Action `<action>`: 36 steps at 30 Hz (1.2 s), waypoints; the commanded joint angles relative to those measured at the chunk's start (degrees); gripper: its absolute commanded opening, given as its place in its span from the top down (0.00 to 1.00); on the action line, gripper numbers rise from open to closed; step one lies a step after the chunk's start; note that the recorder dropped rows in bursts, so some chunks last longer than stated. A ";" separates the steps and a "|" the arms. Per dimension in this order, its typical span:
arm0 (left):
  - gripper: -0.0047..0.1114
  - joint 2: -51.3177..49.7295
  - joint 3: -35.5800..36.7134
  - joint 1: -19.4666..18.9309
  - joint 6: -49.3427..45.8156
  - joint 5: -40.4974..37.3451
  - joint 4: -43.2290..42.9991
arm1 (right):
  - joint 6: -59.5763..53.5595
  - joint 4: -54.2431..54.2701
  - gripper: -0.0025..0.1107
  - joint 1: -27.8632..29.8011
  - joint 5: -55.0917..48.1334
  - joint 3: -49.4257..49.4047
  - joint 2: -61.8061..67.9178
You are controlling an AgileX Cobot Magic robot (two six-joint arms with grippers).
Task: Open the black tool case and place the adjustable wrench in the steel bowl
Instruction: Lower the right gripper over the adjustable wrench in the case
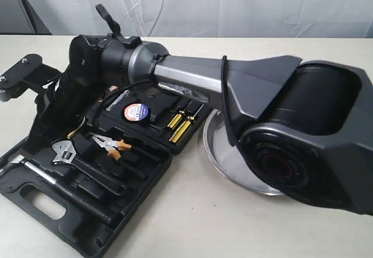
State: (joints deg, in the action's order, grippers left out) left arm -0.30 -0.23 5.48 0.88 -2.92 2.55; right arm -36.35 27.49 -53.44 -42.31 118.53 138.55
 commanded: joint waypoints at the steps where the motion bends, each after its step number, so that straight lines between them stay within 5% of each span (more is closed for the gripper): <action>1: 0.96 0.30 0.23 0.38 0.05 0.01 -0.33 | 0.41 -0.64 0.95 0.08 1.08 3.86 1.81; 15: 0.96 0.30 0.23 0.38 0.05 0.01 -0.33 | 6.36 -6.96 0.99 10.47 -22.24 3.62 0.10; 31: 0.96 0.30 0.23 0.38 0.05 0.01 -0.33 | 1.97 -0.96 0.99 9.91 -25.56 -20.80 -15.17; 36: 0.96 0.30 0.23 0.38 0.05 0.01 -0.33 | -0.95 1.95 0.99 5.20 -22.76 -25.18 -16.98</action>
State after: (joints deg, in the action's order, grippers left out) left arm -0.30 -0.23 5.48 0.88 -2.92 2.55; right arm -35.56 27.55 -45.02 -67.07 94.63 122.81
